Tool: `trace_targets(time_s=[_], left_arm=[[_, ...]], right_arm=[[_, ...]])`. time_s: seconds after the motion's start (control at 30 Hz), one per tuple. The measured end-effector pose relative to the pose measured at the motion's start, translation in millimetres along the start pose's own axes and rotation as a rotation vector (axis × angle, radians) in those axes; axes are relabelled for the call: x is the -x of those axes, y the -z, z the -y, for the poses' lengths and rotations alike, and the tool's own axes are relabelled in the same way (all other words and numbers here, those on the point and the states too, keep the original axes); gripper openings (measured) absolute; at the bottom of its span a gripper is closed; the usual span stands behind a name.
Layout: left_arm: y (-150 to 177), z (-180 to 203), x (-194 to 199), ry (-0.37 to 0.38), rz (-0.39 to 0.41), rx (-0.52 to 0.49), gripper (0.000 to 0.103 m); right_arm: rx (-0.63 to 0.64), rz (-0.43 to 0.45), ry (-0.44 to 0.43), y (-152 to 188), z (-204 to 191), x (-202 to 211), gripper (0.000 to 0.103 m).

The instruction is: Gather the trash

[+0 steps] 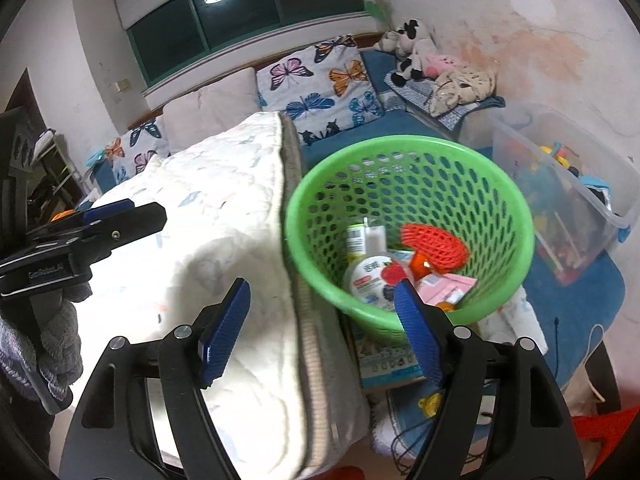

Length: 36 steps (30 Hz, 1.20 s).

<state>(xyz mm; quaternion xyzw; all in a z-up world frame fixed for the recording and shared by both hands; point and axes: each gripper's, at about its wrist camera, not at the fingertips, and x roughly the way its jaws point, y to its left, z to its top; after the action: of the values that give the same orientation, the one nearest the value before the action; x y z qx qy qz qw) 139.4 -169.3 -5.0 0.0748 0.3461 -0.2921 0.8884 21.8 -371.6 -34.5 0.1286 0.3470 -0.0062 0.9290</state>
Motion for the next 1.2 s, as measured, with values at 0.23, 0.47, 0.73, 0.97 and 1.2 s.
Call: trace_targets(time_s=[0.23,0.47,0.73,0.97,1.2], left_arm=[[13.1,-17.3,21.5,-0.056,0.026,0.022,0.09],[27.9,-36.8,39.6,-0.109,0.039,0.044,0.091],[43.8,-54.1,57.4,-0.157,0.052,0.069,0.091],[52.9,-63.3,68.3,-0.177,0.063,0.098,0.092],[57.8,-62.8,75.4,-0.193,0.075,0.103,0.092]], right_arm=[[0.022,-0.01,0.0,1.2,-19.8,-2.7,0.077],[0.051,-0.015,-0.002,2.6,-33.9,-4.2,0.078],[0.077,-0.011,-0.016,1.4,-48.6,-3.8,0.079],[0.09,-0.009,-0.024,1.9,-57.3,-3.1,0.079],[0.092,-0.007,-0.039,1.4,-62.4,-1.8,0.081]])
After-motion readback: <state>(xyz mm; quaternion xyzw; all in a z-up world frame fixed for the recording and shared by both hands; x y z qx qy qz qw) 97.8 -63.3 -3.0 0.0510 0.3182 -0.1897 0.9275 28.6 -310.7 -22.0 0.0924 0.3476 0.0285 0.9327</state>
